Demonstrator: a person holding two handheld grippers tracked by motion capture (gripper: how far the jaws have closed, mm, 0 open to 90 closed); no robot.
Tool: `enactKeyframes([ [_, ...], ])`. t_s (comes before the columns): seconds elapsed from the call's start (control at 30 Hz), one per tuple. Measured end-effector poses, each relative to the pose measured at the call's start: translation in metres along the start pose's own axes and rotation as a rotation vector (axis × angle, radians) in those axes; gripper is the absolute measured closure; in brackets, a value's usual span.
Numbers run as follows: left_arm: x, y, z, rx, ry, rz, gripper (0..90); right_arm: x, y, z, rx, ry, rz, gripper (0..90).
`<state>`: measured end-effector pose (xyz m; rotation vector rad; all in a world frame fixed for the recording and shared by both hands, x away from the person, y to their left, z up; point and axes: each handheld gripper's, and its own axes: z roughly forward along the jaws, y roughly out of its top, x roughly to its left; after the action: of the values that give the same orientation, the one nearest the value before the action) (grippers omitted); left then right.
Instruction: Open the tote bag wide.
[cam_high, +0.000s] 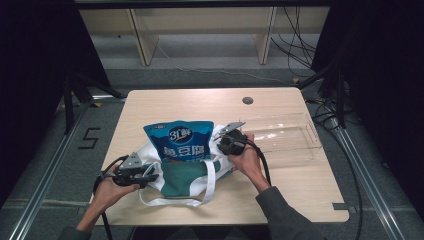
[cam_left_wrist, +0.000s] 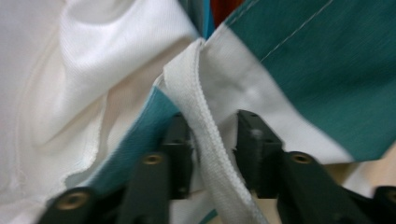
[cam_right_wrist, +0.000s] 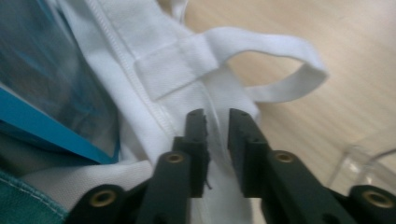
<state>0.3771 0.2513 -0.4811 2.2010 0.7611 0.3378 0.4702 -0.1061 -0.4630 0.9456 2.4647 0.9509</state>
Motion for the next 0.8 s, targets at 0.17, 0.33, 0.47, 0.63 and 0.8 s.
enactKeyframes([
  [0.17, -0.006, 0.005, -0.014, -0.056, 0.032, -0.078, 39.2, -0.007, 0.007, -0.031, -0.065, 0.014, 0.058, 65.7],
  [0.33, -0.008, 0.003, -0.031, -0.108, 0.029, -0.131, 26.8, -0.013, 0.012, -0.059, -0.126, 0.017, 0.045, 56.4],
  [0.47, -0.018, -0.003, -0.044, -0.108, 0.049, -0.147, 25.8, -0.015, 0.018, -0.073, -0.144, 0.041, 0.032, 48.5],
  [0.63, -0.030, -0.016, -0.055, -0.058, 0.089, -0.117, 23.7, -0.013, 0.027, -0.087, -0.144, 0.066, -0.013, 41.4],
  [0.8, -0.042, -0.030, -0.056, -0.066, 0.109, -0.135, 19.6, -0.009, 0.039, -0.099, -0.116, 0.105, -0.042, 37.6],
])
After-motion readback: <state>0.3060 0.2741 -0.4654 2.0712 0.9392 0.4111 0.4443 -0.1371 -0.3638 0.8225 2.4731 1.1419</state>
